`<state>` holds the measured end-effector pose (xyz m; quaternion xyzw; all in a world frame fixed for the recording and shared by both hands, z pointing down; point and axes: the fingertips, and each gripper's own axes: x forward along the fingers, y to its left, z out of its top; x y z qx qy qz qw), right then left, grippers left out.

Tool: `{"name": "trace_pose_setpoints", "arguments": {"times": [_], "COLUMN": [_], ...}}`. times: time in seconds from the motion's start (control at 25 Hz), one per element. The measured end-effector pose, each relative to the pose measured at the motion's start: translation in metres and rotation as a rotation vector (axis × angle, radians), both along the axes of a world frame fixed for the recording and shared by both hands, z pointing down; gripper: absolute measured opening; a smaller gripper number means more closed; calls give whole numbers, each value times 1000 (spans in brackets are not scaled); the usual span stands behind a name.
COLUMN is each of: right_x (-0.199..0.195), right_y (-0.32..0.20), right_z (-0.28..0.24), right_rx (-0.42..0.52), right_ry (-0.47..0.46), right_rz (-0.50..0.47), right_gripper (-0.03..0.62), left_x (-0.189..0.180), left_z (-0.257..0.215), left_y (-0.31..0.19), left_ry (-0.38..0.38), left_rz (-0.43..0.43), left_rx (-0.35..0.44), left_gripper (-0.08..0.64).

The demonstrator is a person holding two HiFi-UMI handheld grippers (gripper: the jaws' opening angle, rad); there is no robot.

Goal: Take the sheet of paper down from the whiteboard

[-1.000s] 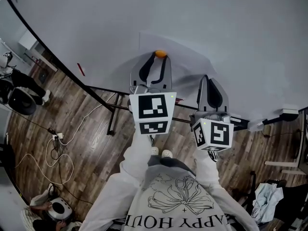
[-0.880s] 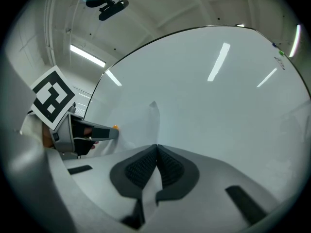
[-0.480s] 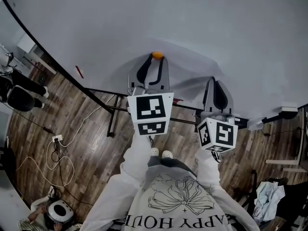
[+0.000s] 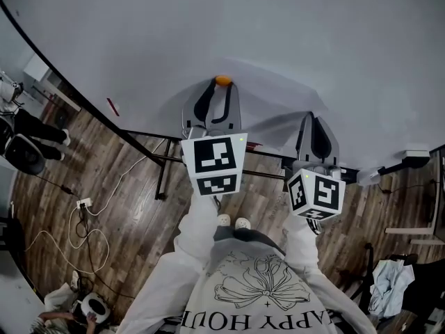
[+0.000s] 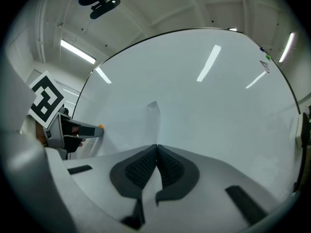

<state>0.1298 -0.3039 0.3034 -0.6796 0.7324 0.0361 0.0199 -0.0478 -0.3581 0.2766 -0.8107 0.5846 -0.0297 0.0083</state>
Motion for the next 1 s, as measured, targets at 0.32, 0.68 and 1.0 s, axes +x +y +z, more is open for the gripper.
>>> {"name": "trace_pose_setpoints", "arguments": {"times": [0.32,0.68,1.0], "right_x": [11,40,85], "right_y": [6,13,27], "right_z": [-1,3,-6], "right_rx": [0,-9,11], "right_ry": [0,-31,-83], "right_rz": [16,84,165], "right_gripper": [2,2,2], "left_x": [4,7,3], "left_z": [0,0,0], "left_y": [1,3,0], "left_ry": [2,2,-8], "left_rz": [6,0,-29], "left_rx": [-5,-7,25], "left_gripper": [112,112,118]}}
